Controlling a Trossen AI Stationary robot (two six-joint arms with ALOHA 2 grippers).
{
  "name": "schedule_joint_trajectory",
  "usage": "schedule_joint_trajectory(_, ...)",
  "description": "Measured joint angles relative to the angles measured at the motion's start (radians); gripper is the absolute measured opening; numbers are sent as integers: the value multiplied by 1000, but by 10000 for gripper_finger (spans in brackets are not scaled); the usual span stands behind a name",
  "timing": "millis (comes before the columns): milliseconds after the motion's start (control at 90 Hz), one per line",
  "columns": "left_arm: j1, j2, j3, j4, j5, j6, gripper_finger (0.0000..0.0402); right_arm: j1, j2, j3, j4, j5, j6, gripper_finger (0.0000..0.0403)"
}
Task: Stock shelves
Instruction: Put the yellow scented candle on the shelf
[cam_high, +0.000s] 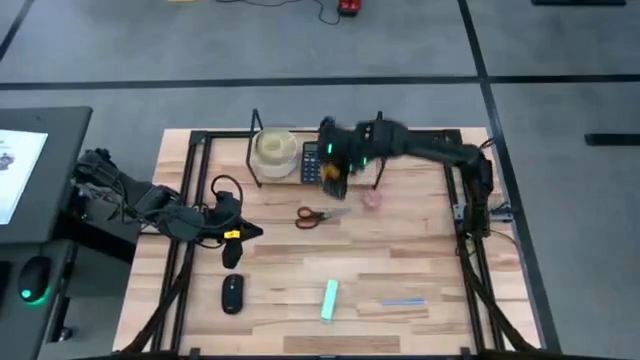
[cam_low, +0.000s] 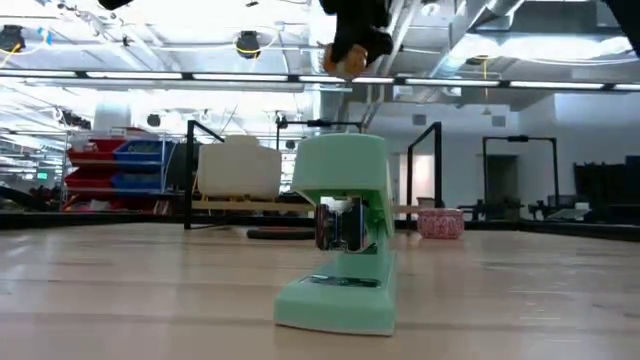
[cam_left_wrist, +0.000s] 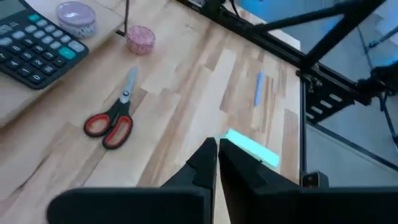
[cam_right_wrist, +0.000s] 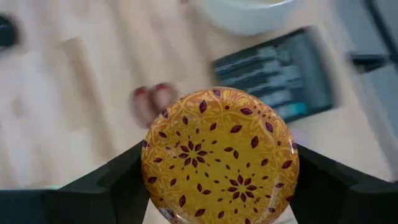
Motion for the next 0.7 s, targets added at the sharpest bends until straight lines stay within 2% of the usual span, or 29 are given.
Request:
schedule_joint_trajectory(300,65,0,0,7,-45,-17,0,-249,37,-2,59,-5,-203,279)
schedule_joint_trajectory(411,91,0,0,7,-46,-36,0,-324,54,-3,72,-47,-235,279)
schedule_joint_trajectory(700,148,0,0,8,-53,-61,0,-388,184,-3,88,-93,-332,279)
